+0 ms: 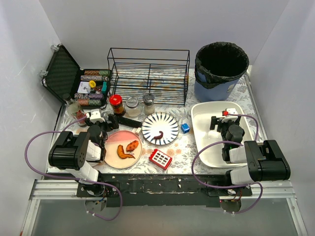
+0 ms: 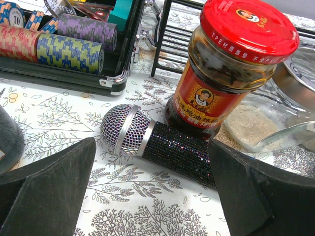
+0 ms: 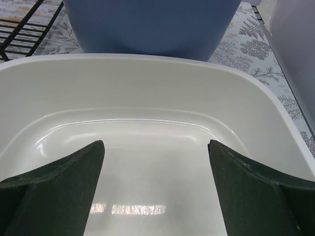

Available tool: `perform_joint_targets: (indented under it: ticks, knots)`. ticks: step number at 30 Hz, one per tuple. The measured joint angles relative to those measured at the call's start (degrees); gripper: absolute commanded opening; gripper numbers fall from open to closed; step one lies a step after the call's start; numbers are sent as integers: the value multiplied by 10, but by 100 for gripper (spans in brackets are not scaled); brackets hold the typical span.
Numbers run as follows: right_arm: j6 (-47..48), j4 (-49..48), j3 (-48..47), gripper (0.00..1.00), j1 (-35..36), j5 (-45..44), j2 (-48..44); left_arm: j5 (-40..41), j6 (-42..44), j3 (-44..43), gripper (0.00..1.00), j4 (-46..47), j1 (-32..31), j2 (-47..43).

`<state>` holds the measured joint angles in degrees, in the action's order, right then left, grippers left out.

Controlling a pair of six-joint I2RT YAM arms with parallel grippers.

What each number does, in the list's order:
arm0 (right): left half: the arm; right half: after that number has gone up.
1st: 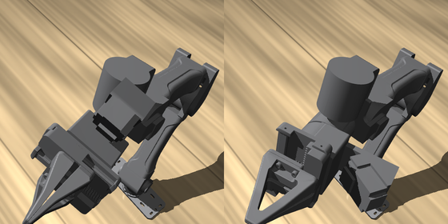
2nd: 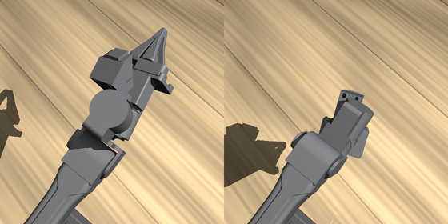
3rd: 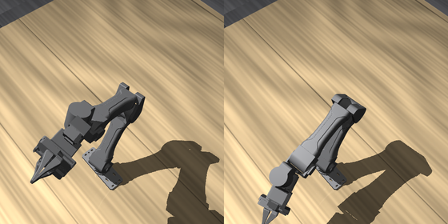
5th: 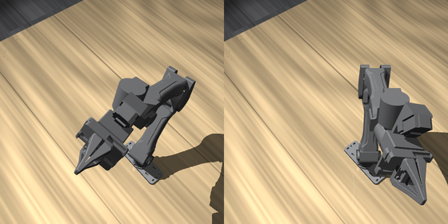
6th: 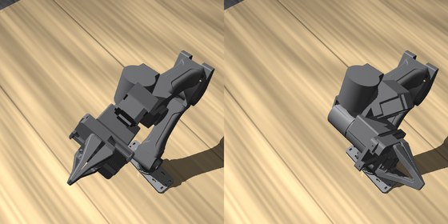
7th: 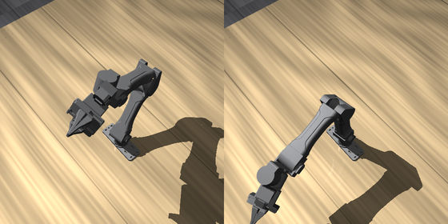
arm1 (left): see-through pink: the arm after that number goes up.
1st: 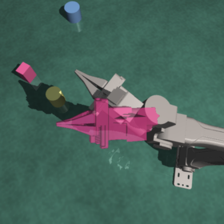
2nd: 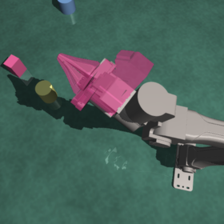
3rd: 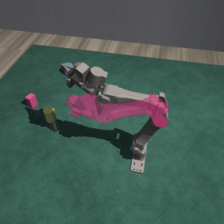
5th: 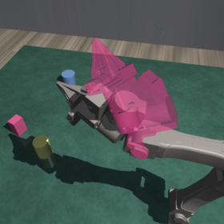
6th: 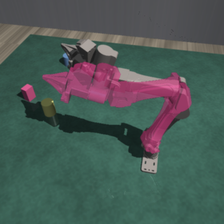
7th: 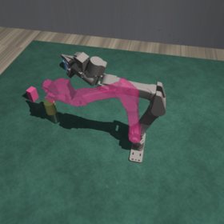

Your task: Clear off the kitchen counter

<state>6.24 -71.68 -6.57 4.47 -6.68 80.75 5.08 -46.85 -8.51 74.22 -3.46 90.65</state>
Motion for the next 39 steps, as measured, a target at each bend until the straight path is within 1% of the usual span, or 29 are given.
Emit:
perform_joint_targets:
  ticks: [22,25,29,32,36,39]
  knots:
    - [0,0,0,96,-1,2,0,6,-1,0,98,-3,0,-2]
    - [0,1,0,96,-7,9,0,15,-3,-15,98,-64,0,-44]
    - [0,1,0,96,-8,11,0,36,-7,-51,98,-150,0,-148]
    - [-3,17,-2,96,-9,4,-7,48,-10,-112,98,-252,0,-202]
    - [-20,134,-43,97,-10,-30,-63,50,-19,-164,98,-344,0,-229]
    - [-47,208,-83,97,-10,-37,-108,50,-34,-195,98,-427,0,-245]
